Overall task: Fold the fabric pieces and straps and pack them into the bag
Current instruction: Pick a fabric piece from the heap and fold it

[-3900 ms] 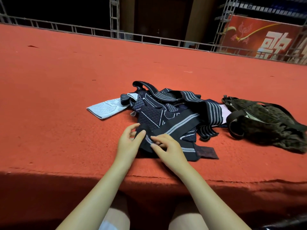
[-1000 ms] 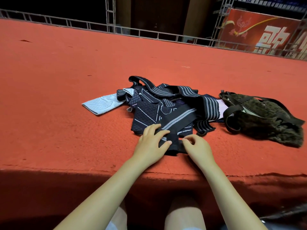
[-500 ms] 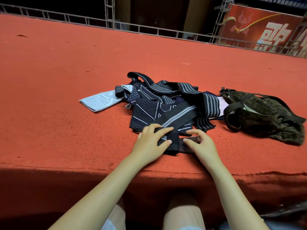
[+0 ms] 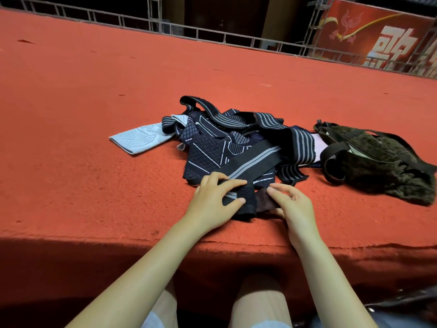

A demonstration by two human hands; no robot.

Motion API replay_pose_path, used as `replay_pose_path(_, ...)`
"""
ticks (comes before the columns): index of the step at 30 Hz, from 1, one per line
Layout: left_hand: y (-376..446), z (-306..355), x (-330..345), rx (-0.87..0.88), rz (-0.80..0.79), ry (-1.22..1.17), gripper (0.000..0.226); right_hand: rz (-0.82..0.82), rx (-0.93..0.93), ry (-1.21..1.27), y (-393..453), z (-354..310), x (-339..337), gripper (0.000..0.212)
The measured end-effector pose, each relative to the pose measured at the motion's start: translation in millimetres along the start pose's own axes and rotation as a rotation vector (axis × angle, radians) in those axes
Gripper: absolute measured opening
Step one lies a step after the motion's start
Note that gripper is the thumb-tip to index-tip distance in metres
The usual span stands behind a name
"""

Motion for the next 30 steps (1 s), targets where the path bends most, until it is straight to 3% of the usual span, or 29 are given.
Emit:
replay_pose_path(4,1,-2,0,-0.015,-0.001,-0.032,0.039,-0.012,-0.011,0.172,-7,0,2,0.027)
replay_pose_path(7,1,-4,0,-0.035,-0.009,-0.062,0.038,-0.080,-0.083,0.131,-10,-3,7,0.021)
replay_pose_path(11,1,-5,-2,-0.048,-0.008,-0.091,0.037,-0.160,-0.151,0.127,-16,-7,18,0.029)
replay_pose_path(16,1,-4,-2,-0.039,0.000,-0.075,0.036,-0.148,-0.320,-0.275,-18,-14,27,0.020)
replay_pose_path(24,4,-8,0,-0.050,-0.025,-0.103,0.031,-0.107,-0.508,-0.521,-25,-18,40,0.018)
replay_pose_path(27,6,-14,-4,-0.105,-0.005,-0.220,0.032,-0.127,-0.509,-0.568,-25,-14,45,0.018)
replay_pose_path(30,5,-19,-11,-0.178,0.048,-0.320,0.032,-0.136,-0.396,-0.492,-20,-10,47,0.013)
Point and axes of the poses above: each hand's wrist, its own y-axis towards the middle knuckle, its own x-axis out of the palm, z = x × y, the point moved 9 cm from there along y, towards the middle knuckle, and after that the axes turned 6 degrees about y, right-handed, at the moved point
